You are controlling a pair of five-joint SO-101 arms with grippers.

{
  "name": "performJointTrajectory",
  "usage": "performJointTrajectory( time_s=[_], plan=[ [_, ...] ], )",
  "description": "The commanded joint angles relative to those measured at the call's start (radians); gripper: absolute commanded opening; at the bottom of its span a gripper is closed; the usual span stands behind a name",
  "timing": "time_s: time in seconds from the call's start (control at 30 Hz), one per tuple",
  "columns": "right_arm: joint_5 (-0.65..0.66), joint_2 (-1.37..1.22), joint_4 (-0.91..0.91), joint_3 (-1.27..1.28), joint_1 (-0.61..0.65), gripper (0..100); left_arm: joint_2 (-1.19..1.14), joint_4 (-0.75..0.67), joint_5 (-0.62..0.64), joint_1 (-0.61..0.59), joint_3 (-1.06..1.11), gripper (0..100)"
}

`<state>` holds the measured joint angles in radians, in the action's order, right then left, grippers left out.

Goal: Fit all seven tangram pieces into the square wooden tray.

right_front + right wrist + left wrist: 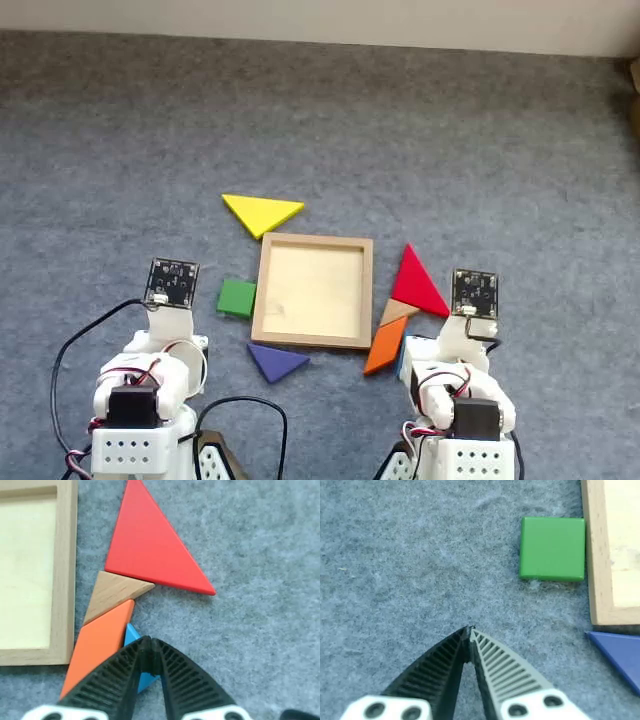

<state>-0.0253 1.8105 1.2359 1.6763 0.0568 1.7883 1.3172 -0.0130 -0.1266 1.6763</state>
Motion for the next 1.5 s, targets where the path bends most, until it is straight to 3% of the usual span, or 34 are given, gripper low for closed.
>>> performJointTrajectory(
  time_s=[0.0,0.8,1.07,1.27,1.47],
  plan=[
    [-0.003,0.002,0.005,0.137,-0.01,0.5,0.03,0.009,-0.003,-0.008,0.019,1],
    [-0.003,0.002,0.005,0.136,-0.013,0.5,0.03,0.009,-0.003,-0.008,0.019,1],
    [0.003,0.001,0.004,-0.188,-0.054,0.5,0.03,0.009,-0.003,-0.008,0.019,1],
    [0.292,-0.01,-0.012,-0.366,-0.048,1.0,0.03,0.009,-0.003,-0.008,0.019,1],
    [0.313,-0.099,-0.065,-0.464,0.047,1.4,0.03,0.009,-0.003,-0.008,0.019,1]
  ],
)
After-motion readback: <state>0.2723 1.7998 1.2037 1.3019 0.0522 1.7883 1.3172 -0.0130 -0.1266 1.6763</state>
